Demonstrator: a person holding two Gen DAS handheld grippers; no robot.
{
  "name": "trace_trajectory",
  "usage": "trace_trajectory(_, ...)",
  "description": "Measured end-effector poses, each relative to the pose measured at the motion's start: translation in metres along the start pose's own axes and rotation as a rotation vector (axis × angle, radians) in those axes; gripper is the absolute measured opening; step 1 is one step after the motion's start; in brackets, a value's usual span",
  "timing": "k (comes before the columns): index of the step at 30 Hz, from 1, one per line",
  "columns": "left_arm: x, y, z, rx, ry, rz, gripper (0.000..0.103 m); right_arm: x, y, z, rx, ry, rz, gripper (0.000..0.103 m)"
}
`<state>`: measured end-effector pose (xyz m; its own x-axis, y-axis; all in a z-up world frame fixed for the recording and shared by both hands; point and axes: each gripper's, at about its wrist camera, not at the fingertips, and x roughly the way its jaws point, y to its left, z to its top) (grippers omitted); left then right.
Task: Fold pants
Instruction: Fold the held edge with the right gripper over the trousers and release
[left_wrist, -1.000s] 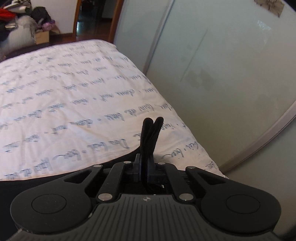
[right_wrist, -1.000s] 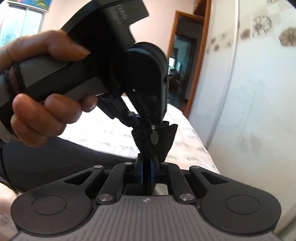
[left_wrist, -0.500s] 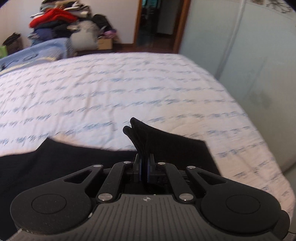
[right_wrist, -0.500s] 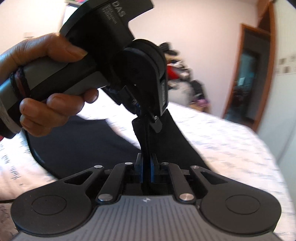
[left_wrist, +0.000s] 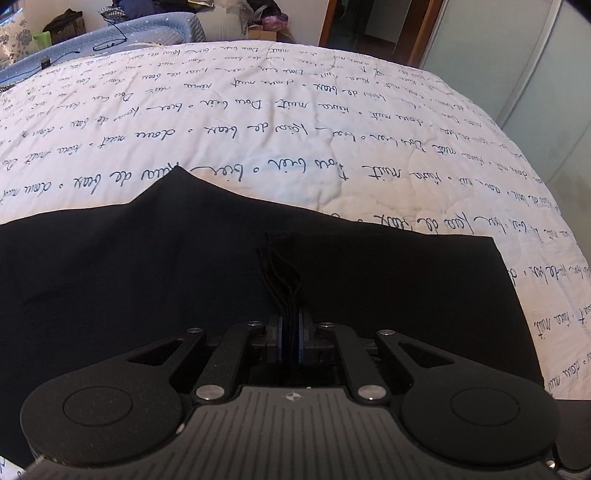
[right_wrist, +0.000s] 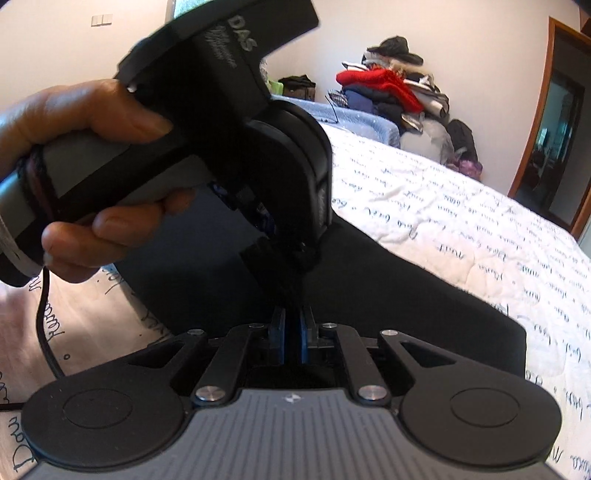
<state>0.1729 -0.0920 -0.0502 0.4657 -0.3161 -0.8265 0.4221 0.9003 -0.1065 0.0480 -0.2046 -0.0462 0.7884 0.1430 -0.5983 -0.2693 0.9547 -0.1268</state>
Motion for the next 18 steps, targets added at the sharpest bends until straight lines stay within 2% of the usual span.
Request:
trace_trajectory(2, -0.003, 0.003, -0.001, 0.009, -0.001, 0.022, 0.029, -0.005, -0.003, 0.003, -0.011, 0.013, 0.022, 0.008)
trace_trajectory(5, -0.013, 0.018, -0.002, -0.011, -0.019, 0.079, 0.037, -0.025, -0.007, 0.005, 0.000, 0.004, 0.083, 0.008)
trace_trajectory(7, -0.019, 0.029, 0.003, -0.065, -0.041, 0.125, 0.038, -0.034, -0.017, 0.010, 0.024, -0.016, 0.097, 0.008)
trace_trajectory(8, -0.022, 0.033, 0.007, -0.097, -0.057, 0.125, 0.039, -0.034, -0.023, 0.013, 0.045, -0.028, 0.095, 0.008)
trace_trajectory(10, -0.022, 0.036, 0.019, -0.132, -0.066, 0.057, 0.041, -0.025, -0.033, 0.019, 0.090, -0.035, 0.074, 0.008)
trace_trajectory(12, -0.016, 0.031, 0.029, -0.140, -0.043, -0.041, 0.049, -0.003, -0.034, 0.021, 0.105, 0.001, 0.045, 0.008)
trace_trajectory(14, -0.003, 0.020, 0.033, -0.099, -0.018, -0.086, 0.063, 0.017, -0.033, 0.019, 0.120, 0.051, 0.057, 0.008)
trace_trajectory(16, 0.014, 0.007, 0.030, -0.040, 0.014, -0.027, 0.062, 0.035, -0.032, 0.015, 0.103, 0.114, 0.065, 0.007)
trace_trajectory(18, 0.017, 0.002, 0.023, -0.013, 0.011, 0.038, 0.054, 0.028, -0.026, 0.013, 0.069, 0.107, 0.041, 0.008)
